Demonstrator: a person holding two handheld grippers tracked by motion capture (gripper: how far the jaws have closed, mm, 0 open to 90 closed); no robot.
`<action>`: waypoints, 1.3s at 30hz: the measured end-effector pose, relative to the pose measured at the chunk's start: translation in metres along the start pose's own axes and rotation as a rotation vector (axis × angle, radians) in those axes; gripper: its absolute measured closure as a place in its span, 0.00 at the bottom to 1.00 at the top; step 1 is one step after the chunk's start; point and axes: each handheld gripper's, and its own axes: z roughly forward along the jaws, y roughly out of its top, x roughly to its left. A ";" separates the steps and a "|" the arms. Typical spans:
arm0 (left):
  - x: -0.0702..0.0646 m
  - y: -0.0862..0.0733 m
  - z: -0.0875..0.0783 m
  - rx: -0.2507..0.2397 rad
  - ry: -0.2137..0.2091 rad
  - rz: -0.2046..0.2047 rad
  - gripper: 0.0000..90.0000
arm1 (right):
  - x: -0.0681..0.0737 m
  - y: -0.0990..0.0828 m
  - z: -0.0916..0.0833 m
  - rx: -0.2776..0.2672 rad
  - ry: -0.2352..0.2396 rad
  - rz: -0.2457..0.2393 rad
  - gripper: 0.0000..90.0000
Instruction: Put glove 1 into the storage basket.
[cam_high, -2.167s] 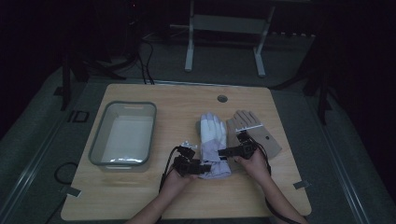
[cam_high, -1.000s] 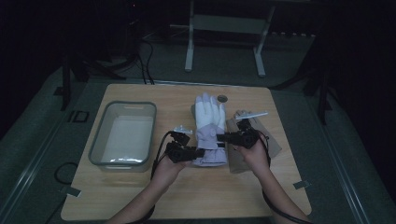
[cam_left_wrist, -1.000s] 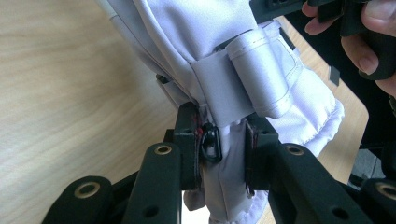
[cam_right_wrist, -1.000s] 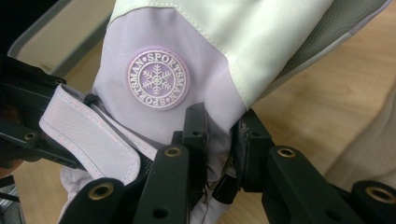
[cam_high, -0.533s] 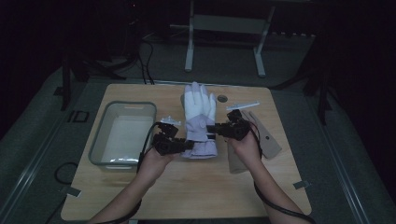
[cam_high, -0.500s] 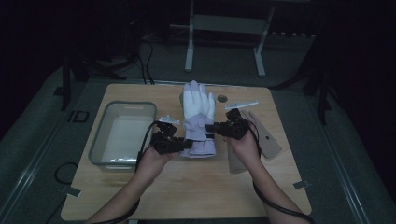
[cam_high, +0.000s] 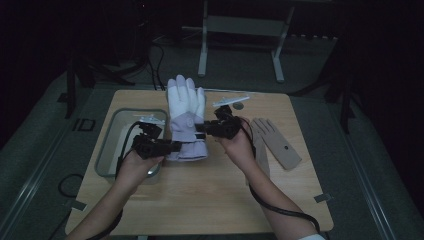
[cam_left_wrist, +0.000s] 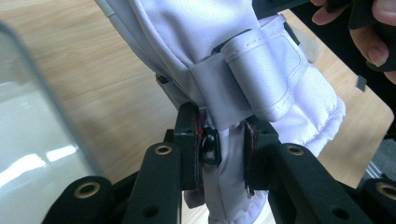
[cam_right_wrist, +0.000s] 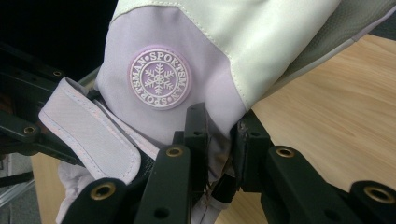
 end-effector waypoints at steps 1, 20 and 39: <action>0.003 -0.001 -0.004 -0.002 0.008 -0.004 0.80 | 0.003 0.002 0.004 0.004 0.003 -0.002 0.86; 0.069 -0.034 -0.075 0.048 0.077 -0.061 0.80 | 0.064 0.041 0.087 0.044 0.098 -0.035 0.86; 0.121 -0.076 -0.051 0.211 0.073 -0.104 0.80 | 0.072 0.009 0.165 0.192 0.113 0.025 0.87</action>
